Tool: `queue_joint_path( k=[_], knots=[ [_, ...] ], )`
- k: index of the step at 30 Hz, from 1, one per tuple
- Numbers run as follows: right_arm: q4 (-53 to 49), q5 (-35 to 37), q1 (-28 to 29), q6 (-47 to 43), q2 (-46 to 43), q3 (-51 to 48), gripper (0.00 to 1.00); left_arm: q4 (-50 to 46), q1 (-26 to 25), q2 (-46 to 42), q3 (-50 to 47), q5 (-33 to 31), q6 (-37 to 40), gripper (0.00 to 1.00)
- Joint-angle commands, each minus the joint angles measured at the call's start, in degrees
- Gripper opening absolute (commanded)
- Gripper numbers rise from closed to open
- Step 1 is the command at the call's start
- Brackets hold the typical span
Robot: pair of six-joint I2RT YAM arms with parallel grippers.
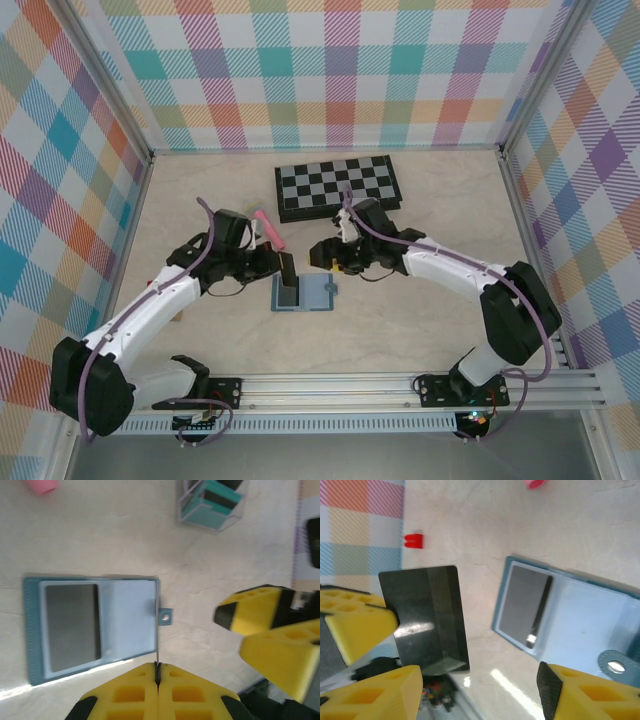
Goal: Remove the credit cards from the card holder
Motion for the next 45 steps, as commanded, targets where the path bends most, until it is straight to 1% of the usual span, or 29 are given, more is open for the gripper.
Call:
queue_joint_path(
  k=[1,6,12,17,21,24,26,28,30,31,32,34,36,37,38,40,43,45],
  knots=[
    [12.74,-11.97,-2.39,8.84,0.16,-1.94,0.65,5.19,-0.54,-2.38,0.94,5.42,-5.65,0.00],
    [16.01,-15.65,-2.95,11.92,0.24,-0.83,0.66,10.79,-0.59,-4.19,0.20,8.46,-11.02,0.00],
    [18.27,-18.59,-2.95,14.66,0.10,-0.43,0.52,15.25,-0.58,-5.62,0.10,9.57,-14.95,0.00],
    [19.10,-19.06,-2.95,15.14,-1.51,-0.48,0.46,15.27,-0.58,-6.07,0.05,9.78,-15.38,0.00],
    [21.86,-20.39,-2.93,17.54,-1.83,-0.39,0.40,15.20,-0.58,-6.03,-0.26,10.01,-15.34,0.00],
    [20.47,-19.68,-3.00,16.72,-2.56,0.01,0.36,14.78,-0.58,-6.07,-0.28,9.89,-14.92,0.00],
    [20.12,-19.45,-2.96,16.41,-2.78,0.11,0.31,14.11,-0.54,-6.10,-0.20,9.62,-14.62,0.00],
    [19.80,-19.32,-2.95,15.53,-2.88,0.38,0.22,11.21,-0.56,-5.86,0.18,8.76,-14.39,0.00],
    [16.27,-18.12,-2.95,12.47,-2.96,1.36,0.15,7.71,-0.48,-5.38,1.11,7.23,-13.53,0.00],
    [14.31,-17.16,-2.95,10.34,-3.16,1.85,0.13,5.62,-0.58,-5.35,1.77,5.79,-12.68,0.02],
    [12.93,-16.29,-2.98,8.75,-3.35,2.21,0.10,3.49,-0.55,-5.21,2.36,4.40,-11.91,0.09],
    [9.81,-13.35,-2.98,5.35,-3.87,3.17,0.07,-2.06,-0.44,-4.98,3.74,-0.64,-8.76,0.28],
    [3.58,-9.91,-3.02,0.46,-3.90,6.04,0.04,-7.25,-0.01,-4.66,4.83,-6.41,-6.66,0.48],
    [-0.08,-7.87,-3.01,-2.76,-3.80,7.83,0.02,-9.02,0.48,-4.50,4.99,-8.46,-5.73,0.55],
    [-2.87,-5.88,-3.04,-5.63,-3.76,9.27,0.00,-10.00,0.94,-4.39,5.02,-9.61,-5.07,0.60],
    [-8.47,0.25,-3.12,-12.16,-4.02,12.06,0.00,-11.38,2.18,-4.51,4.49,-11.14,-3.99,0.72],
    [-12.70,9.99,-3.54,-21.89,-4.99,14.12,0.00,-12.44,3.45,-4.96,3.63,-12.83,-2.99,0.84],
    [-13.51,15.07,-4.18,-27.74,-5.34,14.70,0.00,-13.00,3.89,-5.26,3.08,-13.78,-2.17,0.89]
  ],
)
